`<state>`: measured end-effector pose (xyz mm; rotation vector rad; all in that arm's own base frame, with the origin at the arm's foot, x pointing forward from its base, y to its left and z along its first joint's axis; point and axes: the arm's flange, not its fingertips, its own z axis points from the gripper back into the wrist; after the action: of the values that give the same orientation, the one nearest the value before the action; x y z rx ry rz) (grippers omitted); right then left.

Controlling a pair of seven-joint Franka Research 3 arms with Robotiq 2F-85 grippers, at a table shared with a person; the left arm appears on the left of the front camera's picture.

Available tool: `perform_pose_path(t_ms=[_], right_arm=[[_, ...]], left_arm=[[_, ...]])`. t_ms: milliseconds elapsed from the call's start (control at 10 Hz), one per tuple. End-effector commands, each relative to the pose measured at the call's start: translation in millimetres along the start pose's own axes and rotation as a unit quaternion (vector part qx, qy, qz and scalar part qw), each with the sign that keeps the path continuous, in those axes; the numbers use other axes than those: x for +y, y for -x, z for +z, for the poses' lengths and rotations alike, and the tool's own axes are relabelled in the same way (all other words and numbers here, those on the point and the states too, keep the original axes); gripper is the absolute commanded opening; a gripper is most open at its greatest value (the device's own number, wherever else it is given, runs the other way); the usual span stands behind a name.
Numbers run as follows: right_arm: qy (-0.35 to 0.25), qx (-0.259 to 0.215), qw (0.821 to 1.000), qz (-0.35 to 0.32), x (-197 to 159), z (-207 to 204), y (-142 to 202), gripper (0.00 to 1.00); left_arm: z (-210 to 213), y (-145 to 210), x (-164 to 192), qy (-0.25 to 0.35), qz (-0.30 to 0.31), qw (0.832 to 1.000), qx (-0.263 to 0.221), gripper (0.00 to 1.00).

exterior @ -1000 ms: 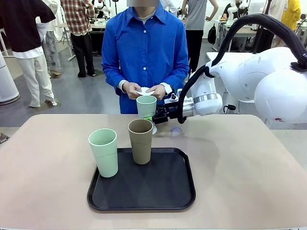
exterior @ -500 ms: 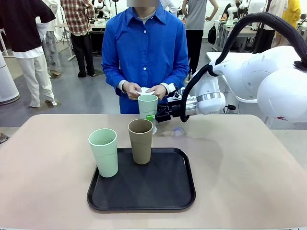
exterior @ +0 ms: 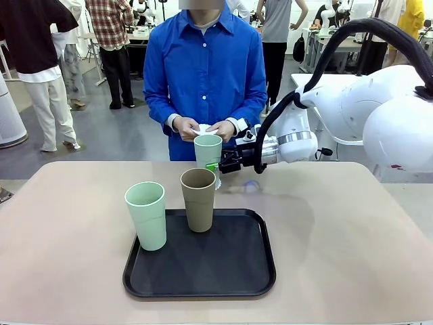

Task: Place coasters on the table and set cups on them.
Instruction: Pick up one Reusable plastic cup and place it on a coaster set by the human.

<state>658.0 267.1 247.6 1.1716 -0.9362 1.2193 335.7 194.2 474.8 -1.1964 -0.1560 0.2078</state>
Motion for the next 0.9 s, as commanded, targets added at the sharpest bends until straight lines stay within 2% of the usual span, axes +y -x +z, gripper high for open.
perform_pose_path(t_ms=[0,800], right_arm=[[-0.009,-0.002,1.000,-0.009,11.0,3.8,-3.0,1.00],[0.007,0.015,1.000,-0.011,31.3,42.9,-6.9,1.00]], left_arm=[[0.9,1.5,-1.2,0.005,0.000,1.000,-0.001,1.00],[0.9,1.5,-1.2,0.005,0.000,1.000,-0.001,1.00]])
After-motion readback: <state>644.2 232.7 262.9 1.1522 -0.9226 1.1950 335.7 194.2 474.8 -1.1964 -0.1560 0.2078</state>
